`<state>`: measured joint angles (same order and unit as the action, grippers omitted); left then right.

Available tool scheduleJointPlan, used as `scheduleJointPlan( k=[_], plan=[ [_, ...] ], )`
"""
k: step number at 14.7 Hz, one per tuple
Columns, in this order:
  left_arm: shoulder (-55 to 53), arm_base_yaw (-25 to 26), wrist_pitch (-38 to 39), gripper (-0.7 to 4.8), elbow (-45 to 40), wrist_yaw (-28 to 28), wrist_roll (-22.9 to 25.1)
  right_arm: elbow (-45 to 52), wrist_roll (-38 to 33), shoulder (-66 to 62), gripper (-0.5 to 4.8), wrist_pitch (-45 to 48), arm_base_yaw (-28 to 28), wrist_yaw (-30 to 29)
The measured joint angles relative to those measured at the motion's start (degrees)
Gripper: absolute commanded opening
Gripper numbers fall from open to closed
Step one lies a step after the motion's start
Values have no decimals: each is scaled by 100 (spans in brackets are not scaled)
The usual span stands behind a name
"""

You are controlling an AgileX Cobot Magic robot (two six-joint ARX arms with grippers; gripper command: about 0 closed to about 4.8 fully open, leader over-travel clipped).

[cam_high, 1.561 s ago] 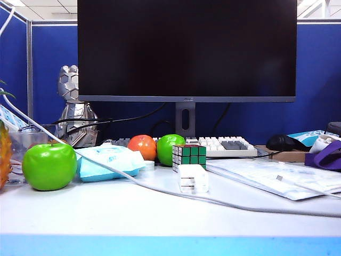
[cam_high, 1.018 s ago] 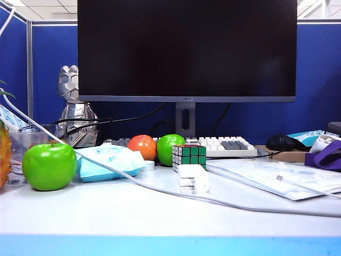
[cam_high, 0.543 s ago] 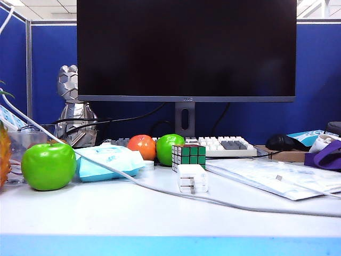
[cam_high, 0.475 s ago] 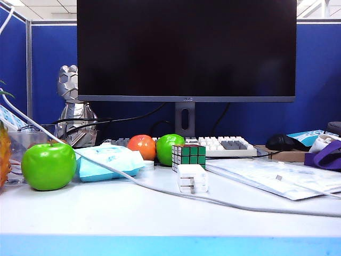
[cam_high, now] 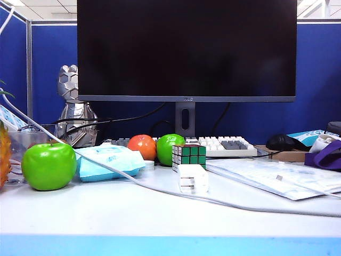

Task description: Pick up the Type-C charging cable and the charging base, insert one end of the Type-C charger into the corresponding slot on the base, and finally place the plugged-in charger back on the table.

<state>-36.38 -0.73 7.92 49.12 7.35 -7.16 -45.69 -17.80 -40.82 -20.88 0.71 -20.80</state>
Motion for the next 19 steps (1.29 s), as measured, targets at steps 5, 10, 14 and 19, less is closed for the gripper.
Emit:
scheduleJointPlan(
  k=[5,10,14,19],
  plan=[
    [-546,-72,625,-5,361,745,-151,-146,-839,-1923,-1,-844,-848,-713],
    [-540,-212,321,-5,369,831,-278,-155,-2570,-3751,238,-903,-1049,-734],
    [-540,-212,321,-5,369,828,-275,-153,-3034,-4011,238,-911,-1038,-13],
    [-540,-212,321,-5,369,828,-275,-153,-4131,-4011,238,-476,-986,166]
  ],
)
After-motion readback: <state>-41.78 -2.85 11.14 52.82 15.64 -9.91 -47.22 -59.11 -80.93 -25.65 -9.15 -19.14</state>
